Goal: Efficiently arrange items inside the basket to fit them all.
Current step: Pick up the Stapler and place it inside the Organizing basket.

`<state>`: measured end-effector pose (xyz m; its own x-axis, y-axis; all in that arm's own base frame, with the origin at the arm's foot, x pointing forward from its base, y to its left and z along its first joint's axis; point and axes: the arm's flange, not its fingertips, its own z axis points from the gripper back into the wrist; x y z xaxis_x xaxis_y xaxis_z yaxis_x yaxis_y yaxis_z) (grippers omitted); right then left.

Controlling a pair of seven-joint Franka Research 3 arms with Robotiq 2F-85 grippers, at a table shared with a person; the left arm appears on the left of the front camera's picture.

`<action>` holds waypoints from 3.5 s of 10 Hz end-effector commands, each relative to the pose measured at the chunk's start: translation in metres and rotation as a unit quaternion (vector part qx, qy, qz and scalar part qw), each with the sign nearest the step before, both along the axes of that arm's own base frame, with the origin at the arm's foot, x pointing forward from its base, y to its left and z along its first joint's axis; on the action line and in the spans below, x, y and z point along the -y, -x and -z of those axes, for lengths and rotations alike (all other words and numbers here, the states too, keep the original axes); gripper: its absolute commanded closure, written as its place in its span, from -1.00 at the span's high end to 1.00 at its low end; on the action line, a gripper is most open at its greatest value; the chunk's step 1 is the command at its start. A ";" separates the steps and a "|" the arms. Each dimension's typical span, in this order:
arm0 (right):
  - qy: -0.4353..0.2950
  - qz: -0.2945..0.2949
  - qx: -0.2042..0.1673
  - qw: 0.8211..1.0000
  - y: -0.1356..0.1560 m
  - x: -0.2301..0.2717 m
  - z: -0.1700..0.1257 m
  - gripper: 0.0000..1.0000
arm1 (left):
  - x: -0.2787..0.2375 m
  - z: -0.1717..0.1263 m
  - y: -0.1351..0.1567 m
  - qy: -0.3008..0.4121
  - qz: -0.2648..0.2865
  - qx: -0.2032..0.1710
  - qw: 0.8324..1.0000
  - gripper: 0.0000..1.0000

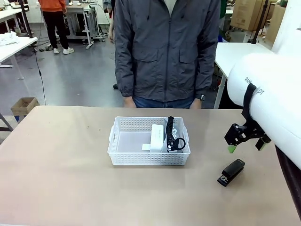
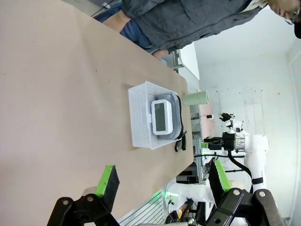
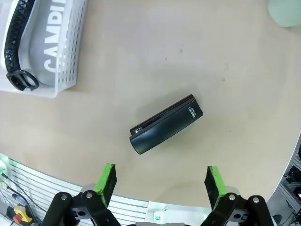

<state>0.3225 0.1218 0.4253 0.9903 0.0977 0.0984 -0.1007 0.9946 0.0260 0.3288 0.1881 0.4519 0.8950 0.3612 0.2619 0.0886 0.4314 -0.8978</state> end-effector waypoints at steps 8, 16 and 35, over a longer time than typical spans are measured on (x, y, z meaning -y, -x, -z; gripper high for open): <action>-0.093 -0.204 -0.058 0.973 -0.016 0.024 0.023 1.00 | 0.001 -0.003 0.001 0.010 -0.003 0.008 1.000 1.00; -0.163 -0.757 0.036 0.632 -0.009 0.032 0.062 1.00 | 0.001 -0.003 0.001 0.010 -0.003 0.008 1.000 1.00; 0.023 -0.861 -0.018 0.508 -0.036 0.009 0.126 1.00 | 0.001 -0.003 0.001 0.010 -0.003 0.008 1.000 1.00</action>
